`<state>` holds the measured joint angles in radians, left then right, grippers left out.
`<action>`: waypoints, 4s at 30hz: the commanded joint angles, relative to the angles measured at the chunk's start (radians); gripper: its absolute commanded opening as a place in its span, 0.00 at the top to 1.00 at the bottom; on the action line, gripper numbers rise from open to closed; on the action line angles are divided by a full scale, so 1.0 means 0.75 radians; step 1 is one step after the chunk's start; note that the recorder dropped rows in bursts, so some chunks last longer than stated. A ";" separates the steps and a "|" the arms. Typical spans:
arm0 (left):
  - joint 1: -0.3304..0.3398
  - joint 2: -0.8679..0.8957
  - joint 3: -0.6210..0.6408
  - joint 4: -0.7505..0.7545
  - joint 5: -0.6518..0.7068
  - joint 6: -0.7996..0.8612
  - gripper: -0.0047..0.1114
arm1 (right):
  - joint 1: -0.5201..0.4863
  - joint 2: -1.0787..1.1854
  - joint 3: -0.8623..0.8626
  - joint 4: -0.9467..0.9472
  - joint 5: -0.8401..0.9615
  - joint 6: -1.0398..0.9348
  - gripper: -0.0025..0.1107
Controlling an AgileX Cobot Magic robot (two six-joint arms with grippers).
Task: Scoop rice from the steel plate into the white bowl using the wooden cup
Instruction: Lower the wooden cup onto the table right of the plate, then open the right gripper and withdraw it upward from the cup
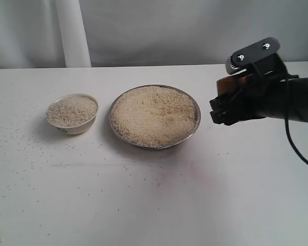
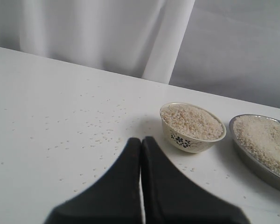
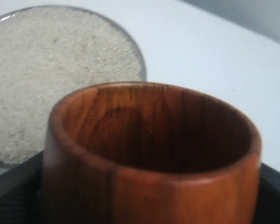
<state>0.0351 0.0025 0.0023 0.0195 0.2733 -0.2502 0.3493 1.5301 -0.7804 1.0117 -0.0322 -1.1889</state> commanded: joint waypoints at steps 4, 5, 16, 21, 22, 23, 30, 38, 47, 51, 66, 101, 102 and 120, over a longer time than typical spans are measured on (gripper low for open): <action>-0.006 -0.003 -0.003 -0.002 -0.010 -0.005 0.96 | 0.024 -0.118 0.132 -0.525 -0.227 0.519 0.98; -0.006 -0.003 -0.003 -0.002 -0.010 -0.005 0.96 | 0.031 -0.111 0.132 -0.683 -0.248 0.667 0.98; -0.006 -0.003 -0.003 -0.002 -0.010 -0.005 0.96 | -0.113 0.037 0.362 -1.606 -1.082 1.633 0.98; -0.006 -0.003 -0.003 -0.002 -0.010 -0.005 0.96 | -0.255 0.299 0.362 -1.724 -1.273 1.667 0.98; -0.006 -0.003 -0.003 -0.002 -0.010 -0.005 0.96 | -0.275 0.355 0.362 -1.726 -1.326 1.667 0.98; -0.006 -0.003 -0.003 -0.002 -0.010 -0.005 0.96 | -0.295 0.409 0.357 -1.741 -1.376 1.667 0.98; -0.006 -0.003 -0.003 -0.002 -0.010 -0.005 0.96 | -0.345 0.703 0.237 -1.996 -1.507 1.667 0.98; -0.006 -0.003 -0.003 -0.002 -0.010 -0.005 0.96 | -0.345 0.793 0.200 -1.951 -1.544 1.653 0.98; -0.006 -0.003 -0.003 -0.002 -0.010 -0.005 0.96 | -0.345 0.894 0.138 -1.929 -1.518 1.656 0.98; -0.006 -0.003 -0.003 -0.002 -0.010 -0.005 0.96 | -0.345 0.913 0.138 -1.871 -1.535 1.651 0.98; -0.006 -0.003 -0.003 -0.002 -0.010 -0.005 0.96 | -0.345 0.908 0.235 -1.799 -1.585 1.585 0.31; -0.006 -0.003 -0.003 -0.002 -0.010 -0.005 0.96 | -0.342 -0.019 0.586 -2.035 -1.585 1.783 0.28; -0.006 -0.003 -0.003 -0.002 -0.010 -0.005 0.96 | -0.342 -0.068 0.594 -2.061 -1.585 1.790 0.32; -0.006 -0.003 -0.003 -0.002 -0.010 -0.005 0.96 | -0.342 -1.179 0.604 -2.634 -0.972 2.670 0.98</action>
<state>0.0351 0.0025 0.0023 0.0195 0.2733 -0.2502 0.0981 0.7358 -0.3304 -0.9115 -0.8593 0.7283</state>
